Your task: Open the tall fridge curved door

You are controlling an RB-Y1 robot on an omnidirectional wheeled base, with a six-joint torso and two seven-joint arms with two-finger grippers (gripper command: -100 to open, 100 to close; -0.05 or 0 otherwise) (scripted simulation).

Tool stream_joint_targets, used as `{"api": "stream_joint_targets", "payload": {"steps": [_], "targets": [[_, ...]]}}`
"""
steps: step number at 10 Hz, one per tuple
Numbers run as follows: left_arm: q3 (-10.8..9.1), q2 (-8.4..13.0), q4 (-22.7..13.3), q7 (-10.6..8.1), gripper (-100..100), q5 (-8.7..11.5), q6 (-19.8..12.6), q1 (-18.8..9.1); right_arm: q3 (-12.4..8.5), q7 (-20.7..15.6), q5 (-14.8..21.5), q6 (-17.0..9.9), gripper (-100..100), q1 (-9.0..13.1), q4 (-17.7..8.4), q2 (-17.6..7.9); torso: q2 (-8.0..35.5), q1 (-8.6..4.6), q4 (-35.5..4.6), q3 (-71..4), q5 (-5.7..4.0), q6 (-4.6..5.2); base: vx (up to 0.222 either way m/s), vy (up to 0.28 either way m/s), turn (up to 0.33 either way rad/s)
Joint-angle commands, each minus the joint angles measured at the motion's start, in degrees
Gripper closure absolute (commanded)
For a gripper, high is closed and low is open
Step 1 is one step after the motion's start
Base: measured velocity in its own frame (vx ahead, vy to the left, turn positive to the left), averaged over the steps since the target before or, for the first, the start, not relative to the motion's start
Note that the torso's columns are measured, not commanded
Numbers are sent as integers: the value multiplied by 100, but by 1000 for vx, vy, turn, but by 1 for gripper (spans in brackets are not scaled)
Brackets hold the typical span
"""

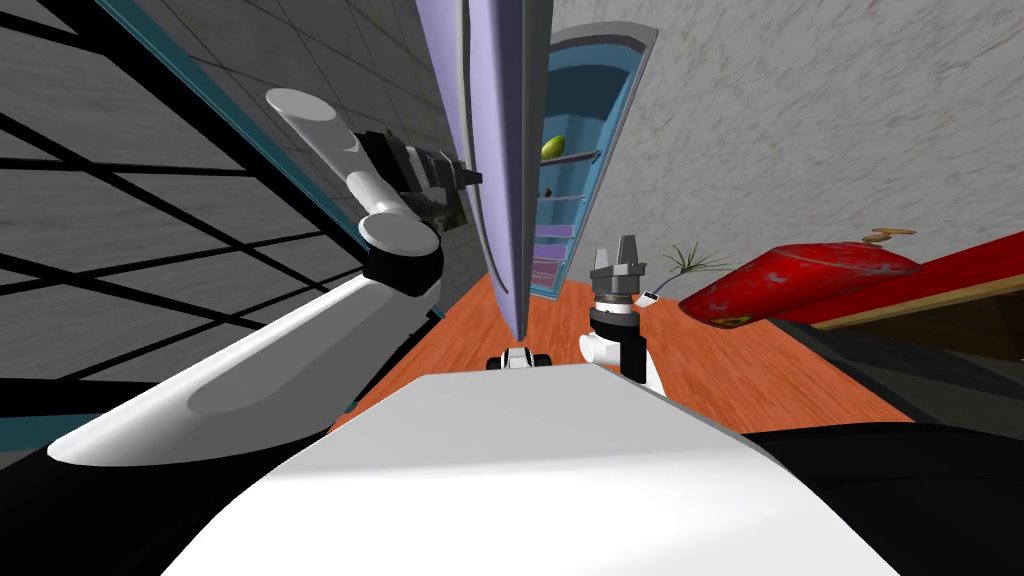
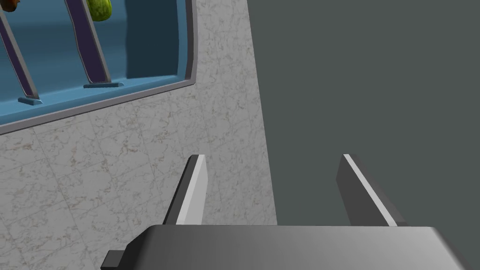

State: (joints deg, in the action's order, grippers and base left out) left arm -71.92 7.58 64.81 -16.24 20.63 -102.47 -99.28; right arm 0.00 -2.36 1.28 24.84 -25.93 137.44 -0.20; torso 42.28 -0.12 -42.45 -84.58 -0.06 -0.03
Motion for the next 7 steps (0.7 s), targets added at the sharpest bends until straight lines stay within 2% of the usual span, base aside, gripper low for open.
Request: {"api": "stream_joint_targets", "payload": {"steps": [1, 2, 3, 4, 5, 6, 7], "targets": [[277, 285, 281, -280, 100, 292, 243, 279, 1, 0, 0, 0, 0, 0, 0, 2, -5, -43, 10, -4, -11, 6, 93, 139, 252], [439, 394, 428, -418, 100, 441, 299, 279, 1, 0, 0, 0, 0, -1, 1, 2, -49, 4, 11, -38, 3, -14, 181, 173, 212], [619, 394, 661, -596, 100, 617, 339, 279, 1, 0, 0, 0, 0, -2, 0, 1, -96, 39, 26, -80, 13, -1, 109, 135, 23], [765, 394, 661, -596, 100, 796, 393, 279, 1, 0, 0, 0, 0, 0, 0, 1, -117, 18, 34, -110, 2, 19, 20, 68, -25], [765, 394, 661, -596, 100, 975, 502, 279, 1, 0, 0, 0, 0, 0, 0, 2, -115, -30, 41, -107, -17, 30, -7, 12, 5], [765, 394, 661, -596, 100, 1000, 502, 279, 2, 0, 0, 0, 0, 0, 0, 2, -105, -60, 42, -94, -30, 33, -9, -13, 3], [1049, 696, 884, -880, 100, 1241, 684, 561, 3, 0, 0, 0, 0, 1, 0, 3, -98, -57, 41, -87, -29, 30, 107, 59, 241]]}}
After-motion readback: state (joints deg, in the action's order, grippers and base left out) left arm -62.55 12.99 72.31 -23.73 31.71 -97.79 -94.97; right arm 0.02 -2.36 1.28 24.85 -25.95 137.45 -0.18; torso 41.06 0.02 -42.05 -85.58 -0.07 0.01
